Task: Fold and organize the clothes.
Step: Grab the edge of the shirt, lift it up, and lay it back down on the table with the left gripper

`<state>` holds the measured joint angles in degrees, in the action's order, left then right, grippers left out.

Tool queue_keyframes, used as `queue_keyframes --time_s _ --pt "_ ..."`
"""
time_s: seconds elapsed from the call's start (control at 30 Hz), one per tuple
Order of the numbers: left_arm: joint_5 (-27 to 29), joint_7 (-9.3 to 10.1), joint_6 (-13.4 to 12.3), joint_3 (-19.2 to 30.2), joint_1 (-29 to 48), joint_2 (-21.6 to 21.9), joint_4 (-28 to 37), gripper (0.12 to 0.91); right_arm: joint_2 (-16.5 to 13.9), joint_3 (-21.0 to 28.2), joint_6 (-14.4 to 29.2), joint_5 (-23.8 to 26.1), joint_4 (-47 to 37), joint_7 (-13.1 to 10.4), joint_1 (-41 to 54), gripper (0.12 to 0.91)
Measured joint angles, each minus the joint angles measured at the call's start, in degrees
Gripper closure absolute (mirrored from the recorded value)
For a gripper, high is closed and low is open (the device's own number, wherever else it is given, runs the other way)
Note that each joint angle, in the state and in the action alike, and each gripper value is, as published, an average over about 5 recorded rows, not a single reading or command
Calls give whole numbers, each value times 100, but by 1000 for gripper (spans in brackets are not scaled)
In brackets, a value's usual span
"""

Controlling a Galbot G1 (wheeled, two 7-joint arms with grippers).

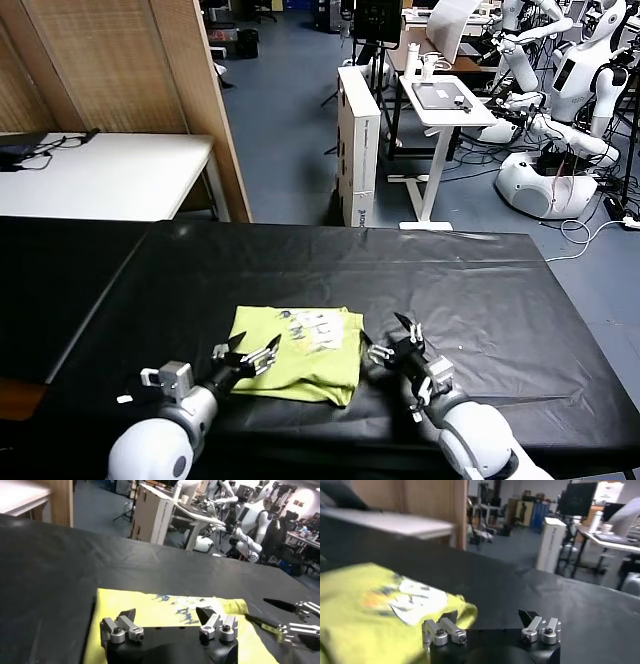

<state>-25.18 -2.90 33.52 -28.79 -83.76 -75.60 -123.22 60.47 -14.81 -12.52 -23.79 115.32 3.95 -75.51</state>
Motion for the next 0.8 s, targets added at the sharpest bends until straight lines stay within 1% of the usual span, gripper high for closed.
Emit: queue_keyframes --time_s 0.07,0.17,0.33,0.47,0.63,0.8 --pt "47 -46 -152 -57 7 0 64 123 8 -57 135 -166 78 58 -93 118" --pt "116 -132 -439 -154 18 -20 190 123 53 -136 242 -264 171 86 -241 118" --pt "26 -325 -940 -323 -7 -143 492 123 100 -299 281 -308 304 100 -500 118" --pt "15 -395 -1268 -431 -62 -302 746 123 100 -425 301 -330 383 113 -676 118" --pt "-31 -426 -1483 -494 -101 -482 1000 123 133 -476 317 -321 400 129 -836 118" --pt "-150 -420 -1548 -520 -71 -639 1141 123 180 -480 330 -271 410 144 -958 118"
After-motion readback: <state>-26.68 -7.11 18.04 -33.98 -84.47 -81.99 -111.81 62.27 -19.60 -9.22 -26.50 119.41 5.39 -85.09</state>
